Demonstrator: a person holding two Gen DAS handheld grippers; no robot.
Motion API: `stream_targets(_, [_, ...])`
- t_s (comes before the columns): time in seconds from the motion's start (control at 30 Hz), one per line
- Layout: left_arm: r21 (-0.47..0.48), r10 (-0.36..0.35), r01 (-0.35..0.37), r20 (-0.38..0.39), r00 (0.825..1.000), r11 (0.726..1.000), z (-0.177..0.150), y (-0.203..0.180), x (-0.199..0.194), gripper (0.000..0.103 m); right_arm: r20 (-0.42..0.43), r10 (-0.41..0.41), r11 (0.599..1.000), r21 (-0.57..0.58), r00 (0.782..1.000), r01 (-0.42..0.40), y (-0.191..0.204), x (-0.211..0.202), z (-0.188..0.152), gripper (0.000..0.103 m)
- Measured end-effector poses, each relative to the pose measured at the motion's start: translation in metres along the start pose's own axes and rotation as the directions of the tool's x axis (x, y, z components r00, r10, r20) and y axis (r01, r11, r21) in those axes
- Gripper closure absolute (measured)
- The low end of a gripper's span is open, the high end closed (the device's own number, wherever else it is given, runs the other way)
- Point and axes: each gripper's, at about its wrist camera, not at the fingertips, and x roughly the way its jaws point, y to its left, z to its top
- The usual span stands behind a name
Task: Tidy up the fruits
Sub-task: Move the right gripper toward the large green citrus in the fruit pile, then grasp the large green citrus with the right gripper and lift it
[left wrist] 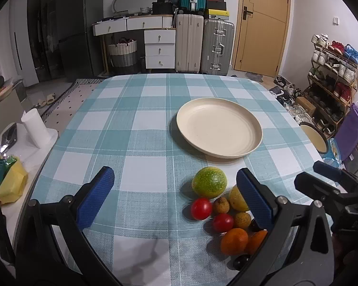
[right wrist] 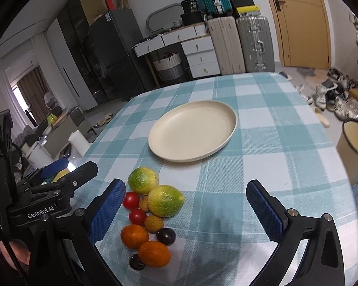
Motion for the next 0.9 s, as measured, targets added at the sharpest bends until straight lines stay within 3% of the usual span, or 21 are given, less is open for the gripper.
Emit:
stream_targets(0.23, [0.002, 0.021, -0.021, -0.048, 0.999, 1.0, -0.004, 0.019, 0.014, 0.001, -0.067, 0.076, 0.997, 0.03, 0.995, -0.075, -0.004, 0.025, -0.004, 0.0])
stream_targets(0.47, [-0.004, 0.038, -0.038, -0.069, 0.997, 0.999, -0.007, 0.032, 0.03, 0.001, -0.11, 0.102, 0.994, 0.043, 0.989, -0.098, -0.005, 0.048, -0.01, 0.0])
stream_targets(0.67, [0.03, 0.075, -0.071, -0.133, 0.988, 0.997, -0.007, 0.037, 0.036, 0.001, -0.142, 0.131, 0.991, 0.046, 0.981, -0.126, -0.002, 0.061, -0.012, 0.0])
stream_targets(0.9, [0.055, 0.102, -0.095, -0.14, 0.985, 0.994, -0.005, 0.041, 0.039, 0.001, -0.173, 0.164, 0.986, 0.052, 0.971, -0.158, 0.001, 0.075, -0.014, 0.02])
